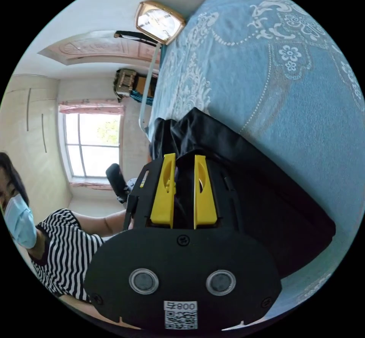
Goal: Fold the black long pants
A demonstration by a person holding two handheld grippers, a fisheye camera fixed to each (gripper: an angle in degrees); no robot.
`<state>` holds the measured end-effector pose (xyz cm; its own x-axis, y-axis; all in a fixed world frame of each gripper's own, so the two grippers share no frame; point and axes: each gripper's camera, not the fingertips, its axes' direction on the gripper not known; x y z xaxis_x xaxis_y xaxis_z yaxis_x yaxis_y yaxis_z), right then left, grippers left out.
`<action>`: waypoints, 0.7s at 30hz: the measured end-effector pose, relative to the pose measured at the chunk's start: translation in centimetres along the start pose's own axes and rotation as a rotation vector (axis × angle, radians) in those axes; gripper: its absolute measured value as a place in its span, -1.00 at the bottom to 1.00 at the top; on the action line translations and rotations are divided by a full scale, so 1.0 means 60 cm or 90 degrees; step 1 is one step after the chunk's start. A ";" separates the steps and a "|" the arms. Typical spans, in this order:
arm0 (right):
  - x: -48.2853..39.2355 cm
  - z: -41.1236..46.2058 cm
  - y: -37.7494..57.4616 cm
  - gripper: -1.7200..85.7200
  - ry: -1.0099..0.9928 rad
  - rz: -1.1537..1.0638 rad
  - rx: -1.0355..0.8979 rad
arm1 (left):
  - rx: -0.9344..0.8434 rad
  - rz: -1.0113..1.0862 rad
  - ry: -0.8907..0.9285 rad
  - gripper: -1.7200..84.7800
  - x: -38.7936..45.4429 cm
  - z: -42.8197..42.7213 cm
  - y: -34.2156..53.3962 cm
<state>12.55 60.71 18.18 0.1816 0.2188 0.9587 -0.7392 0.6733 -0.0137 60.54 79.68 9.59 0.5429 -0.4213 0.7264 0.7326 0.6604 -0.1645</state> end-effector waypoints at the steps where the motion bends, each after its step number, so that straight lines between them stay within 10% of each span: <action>1: -0.001 -0.009 -0.003 -0.78 -0.023 -0.006 0.004 | 0.004 -0.004 -0.003 -0.91 0.002 -0.003 0.004; 13: 0.056 -0.103 0.031 -0.79 -0.025 0.016 0.053 | -0.017 0.005 -0.009 -0.92 0.080 0.010 0.031; 21: 0.126 -0.273 0.178 -0.76 0.120 0.135 0.206 | -0.065 0.276 0.025 -0.70 0.304 0.064 0.030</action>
<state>16.64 81.13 20.63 0.0964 0.4745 0.8750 -0.9331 0.3492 -0.0865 70.20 75.55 25.10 0.8228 -0.1430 0.5501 0.4693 0.7169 -0.5156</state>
